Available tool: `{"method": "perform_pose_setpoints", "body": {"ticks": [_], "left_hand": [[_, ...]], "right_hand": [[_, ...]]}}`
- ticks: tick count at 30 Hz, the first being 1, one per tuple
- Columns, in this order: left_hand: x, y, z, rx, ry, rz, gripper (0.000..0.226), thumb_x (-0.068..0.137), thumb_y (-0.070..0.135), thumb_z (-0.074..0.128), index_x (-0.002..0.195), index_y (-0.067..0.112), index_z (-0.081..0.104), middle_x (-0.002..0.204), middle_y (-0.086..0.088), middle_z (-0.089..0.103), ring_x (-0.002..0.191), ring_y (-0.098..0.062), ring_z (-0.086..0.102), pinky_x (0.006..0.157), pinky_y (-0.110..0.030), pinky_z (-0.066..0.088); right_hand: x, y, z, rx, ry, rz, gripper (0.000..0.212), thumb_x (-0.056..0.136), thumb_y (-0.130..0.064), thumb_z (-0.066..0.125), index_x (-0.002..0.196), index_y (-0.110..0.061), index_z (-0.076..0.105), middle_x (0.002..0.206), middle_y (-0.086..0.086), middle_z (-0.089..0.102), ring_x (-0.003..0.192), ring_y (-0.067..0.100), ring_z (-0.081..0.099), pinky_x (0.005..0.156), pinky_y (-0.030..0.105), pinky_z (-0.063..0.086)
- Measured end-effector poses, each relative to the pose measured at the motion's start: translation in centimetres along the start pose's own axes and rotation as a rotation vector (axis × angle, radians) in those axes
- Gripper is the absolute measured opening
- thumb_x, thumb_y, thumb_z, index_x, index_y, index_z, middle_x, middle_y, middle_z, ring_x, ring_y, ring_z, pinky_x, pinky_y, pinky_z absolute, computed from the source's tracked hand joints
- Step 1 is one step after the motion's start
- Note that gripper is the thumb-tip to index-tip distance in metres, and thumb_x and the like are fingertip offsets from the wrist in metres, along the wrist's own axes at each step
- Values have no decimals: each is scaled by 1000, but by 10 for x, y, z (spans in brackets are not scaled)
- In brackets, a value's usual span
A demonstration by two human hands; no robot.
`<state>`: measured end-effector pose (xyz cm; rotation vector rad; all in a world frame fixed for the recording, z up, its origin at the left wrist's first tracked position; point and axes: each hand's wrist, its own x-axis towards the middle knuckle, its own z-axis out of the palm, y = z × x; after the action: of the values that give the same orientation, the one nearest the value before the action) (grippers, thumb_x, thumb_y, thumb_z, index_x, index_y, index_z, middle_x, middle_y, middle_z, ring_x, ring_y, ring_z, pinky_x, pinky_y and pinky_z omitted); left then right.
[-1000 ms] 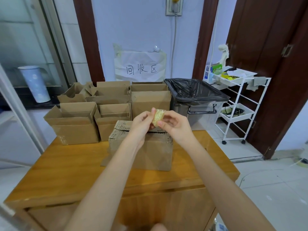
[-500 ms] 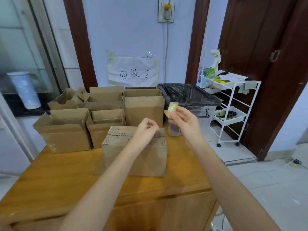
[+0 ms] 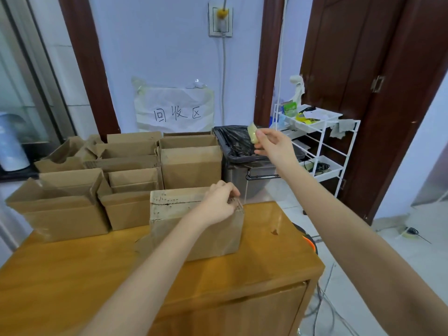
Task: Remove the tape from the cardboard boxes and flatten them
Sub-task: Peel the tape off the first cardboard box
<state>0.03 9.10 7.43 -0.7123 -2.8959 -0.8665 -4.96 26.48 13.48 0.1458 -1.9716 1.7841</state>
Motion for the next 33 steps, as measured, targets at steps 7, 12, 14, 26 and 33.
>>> {"method": "perform_pose_setpoints", "body": {"ticks": [7,12,14,26,33], "left_hand": [[-3,-7,-2,555,15,126,53,96,62,26,138,35,43,146,7,40,130,-22,36,103,-39,29],[-7,-26,-17,517,-129,170,69,92,68,28,151,36,14,156,13,21,140,-15,20,109,-37,19],[-4,-27,-14,469,-108,157,72,91,67,32,151,30,18,155,12,23,140,-14,19,111,-36,16],[6,-30,-4,314,-59,161,69,89,69,36,148,34,29,153,20,23,137,-5,15,110,-30,9],[8,-39,-5,292,-35,170,68,87,73,36,146,39,29,152,24,22,136,-4,14,108,-27,7]], "right_hand": [[46,2,-3,-276,-72,-49,25,90,-23,66,108,-5,65,99,9,67,85,13,62,74,24,57],[69,8,-1,-437,-131,-33,29,82,-41,73,92,-13,69,87,0,69,85,14,64,85,29,53],[79,12,2,-535,-145,-27,28,81,-39,74,91,-13,70,89,-1,69,87,14,63,86,29,51],[116,41,21,-1090,-263,55,12,82,-11,69,91,-8,75,97,10,72,90,24,65,78,30,51],[129,61,25,-1130,-309,168,17,78,-13,72,94,-7,73,97,10,71,92,26,66,88,39,55]]}}
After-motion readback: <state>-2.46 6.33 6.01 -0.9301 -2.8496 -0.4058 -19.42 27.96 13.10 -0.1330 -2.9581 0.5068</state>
